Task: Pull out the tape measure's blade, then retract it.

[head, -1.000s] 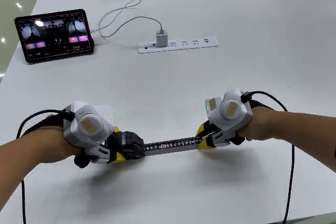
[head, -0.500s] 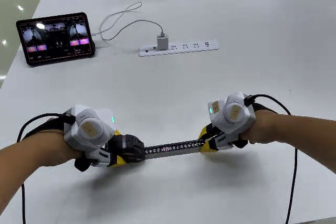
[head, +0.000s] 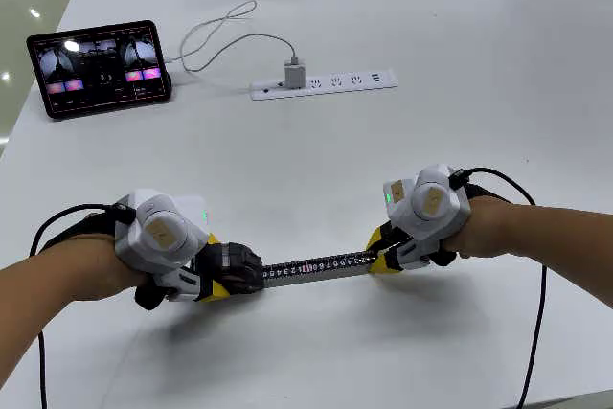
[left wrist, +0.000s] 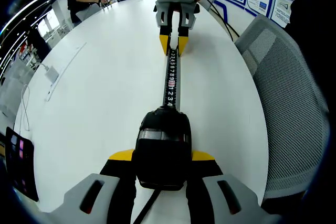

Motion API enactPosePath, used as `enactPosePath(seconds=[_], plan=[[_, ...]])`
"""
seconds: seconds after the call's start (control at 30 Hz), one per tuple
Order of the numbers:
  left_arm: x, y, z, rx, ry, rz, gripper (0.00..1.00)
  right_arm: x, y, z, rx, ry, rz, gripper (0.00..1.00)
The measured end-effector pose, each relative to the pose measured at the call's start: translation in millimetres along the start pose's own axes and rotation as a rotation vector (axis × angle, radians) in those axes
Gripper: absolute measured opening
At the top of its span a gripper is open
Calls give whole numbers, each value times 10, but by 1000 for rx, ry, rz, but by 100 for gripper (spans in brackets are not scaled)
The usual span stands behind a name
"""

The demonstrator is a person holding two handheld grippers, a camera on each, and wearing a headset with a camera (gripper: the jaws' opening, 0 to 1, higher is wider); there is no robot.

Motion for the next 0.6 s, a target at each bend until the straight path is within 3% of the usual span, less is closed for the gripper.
enactPosePath(seconds=[0.6], plan=[[-2,1,2,0,0,1,31,64,101,-23,-11,1,-7,10]])
Point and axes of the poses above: the centre of the closed fingertips' face, and the gripper's own axes: x roughly backward along the fingers, z roughly to its right, y roughly out of its underside, the point moved 3 cm from there along x, roughly backward along the fingers, and after that the axes turned 14 degrees about x, right-handed, at the moved point
